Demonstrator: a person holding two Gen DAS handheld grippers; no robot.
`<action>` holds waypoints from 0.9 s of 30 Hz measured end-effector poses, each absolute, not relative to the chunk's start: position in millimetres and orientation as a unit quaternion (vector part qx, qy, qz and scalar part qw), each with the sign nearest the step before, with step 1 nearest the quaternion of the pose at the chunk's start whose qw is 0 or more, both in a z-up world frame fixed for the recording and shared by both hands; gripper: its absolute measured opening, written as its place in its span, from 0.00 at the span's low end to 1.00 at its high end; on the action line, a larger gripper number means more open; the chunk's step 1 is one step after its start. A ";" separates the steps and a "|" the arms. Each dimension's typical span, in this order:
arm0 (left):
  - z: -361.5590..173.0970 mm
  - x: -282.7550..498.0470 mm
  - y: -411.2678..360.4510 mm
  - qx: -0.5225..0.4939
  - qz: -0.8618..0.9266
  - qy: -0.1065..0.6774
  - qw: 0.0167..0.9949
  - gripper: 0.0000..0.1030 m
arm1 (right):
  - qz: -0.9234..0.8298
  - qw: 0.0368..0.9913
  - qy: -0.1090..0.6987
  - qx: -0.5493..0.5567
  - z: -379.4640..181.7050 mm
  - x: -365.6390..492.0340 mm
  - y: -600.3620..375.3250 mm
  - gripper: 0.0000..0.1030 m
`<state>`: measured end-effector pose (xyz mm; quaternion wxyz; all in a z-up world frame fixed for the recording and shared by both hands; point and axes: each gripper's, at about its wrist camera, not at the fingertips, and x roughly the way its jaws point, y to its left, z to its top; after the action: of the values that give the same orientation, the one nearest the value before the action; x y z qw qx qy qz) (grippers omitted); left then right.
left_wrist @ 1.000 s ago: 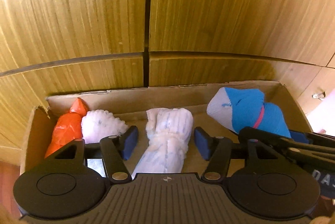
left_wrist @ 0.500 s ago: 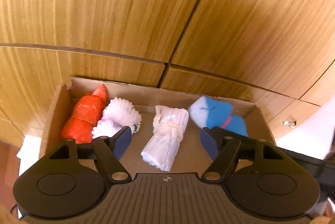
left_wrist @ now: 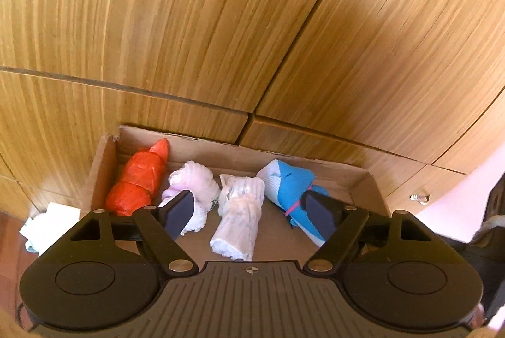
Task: Organize objects
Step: 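Lower both held socks into the box beside the orange bundle and release, then grasp the plastic-wrapped bundle with the left tool while the right tool grasps the tied blue-grey sock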
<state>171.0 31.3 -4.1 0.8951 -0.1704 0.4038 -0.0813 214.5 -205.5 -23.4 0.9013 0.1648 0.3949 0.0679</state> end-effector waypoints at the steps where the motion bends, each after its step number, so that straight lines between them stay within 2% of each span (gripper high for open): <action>1: -2.9 169.7 30.7 -0.170 -0.082 0.403 0.895 0.80 | 0.070 0.902 0.392 0.166 -19.2 210.5 -206.9 0.60; 3: -2.2 168.9 26.1 -0.168 -0.085 0.401 0.897 0.80 | 0.073 0.904 0.388 0.167 -9.2 201.9 -206.2 0.61; 5: 7.9 158.0 29.4 -0.165 -0.084 0.397 0.899 0.80 | 0.076 0.904 0.383 0.173 0.7 189.6 -210.1 0.68; 12: 46.7 105.9 38.9 -0.125 -0.083 0.360 0.921 0.84 | 0.106 0.910 0.352 0.190 53.9 134.0 -210.0 0.71; 17: 70.7 49.0 53.3 -0.064 -0.059 0.322 0.943 0.91 | 0.145 0.915 0.312 0.211 87.8 77.9 -212.1 0.77; 19: 78.3 24.0 59.4 -0.043 -0.045 0.307 0.950 0.96 | 0.159 0.916 0.297 0.220 93.5 59.2 -210.1 0.80; 22: 84.2 -12.5 68.3 -0.018 -0.032 0.294 0.955 0.98 | 0.185 0.913 0.279 0.233 99.6 24.1 -211.5 0.83; 24: 83.9 -38.1 73.3 -0.010 -0.024 0.289 0.957 0.99 | 0.195 0.916 0.265 0.230 99.9 -2.0 -212.5 0.88; 26: 79.9 -66.6 75.8 -0.001 -0.023 0.291 0.956 0.99 | 0.196 0.924 0.251 0.210 92.2 -34.3 -214.3 0.97; 27: 75.2 -80.8 75.2 0.004 -0.021 0.292 0.956 0.99 | 0.190 0.931 0.245 0.192 86.6 -48.3 -215.0 0.97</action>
<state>-80.8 75.2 75.2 0.9562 0.0038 0.2919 -0.0206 -48.3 -215.0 86.6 0.9309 0.1923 0.2453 0.1902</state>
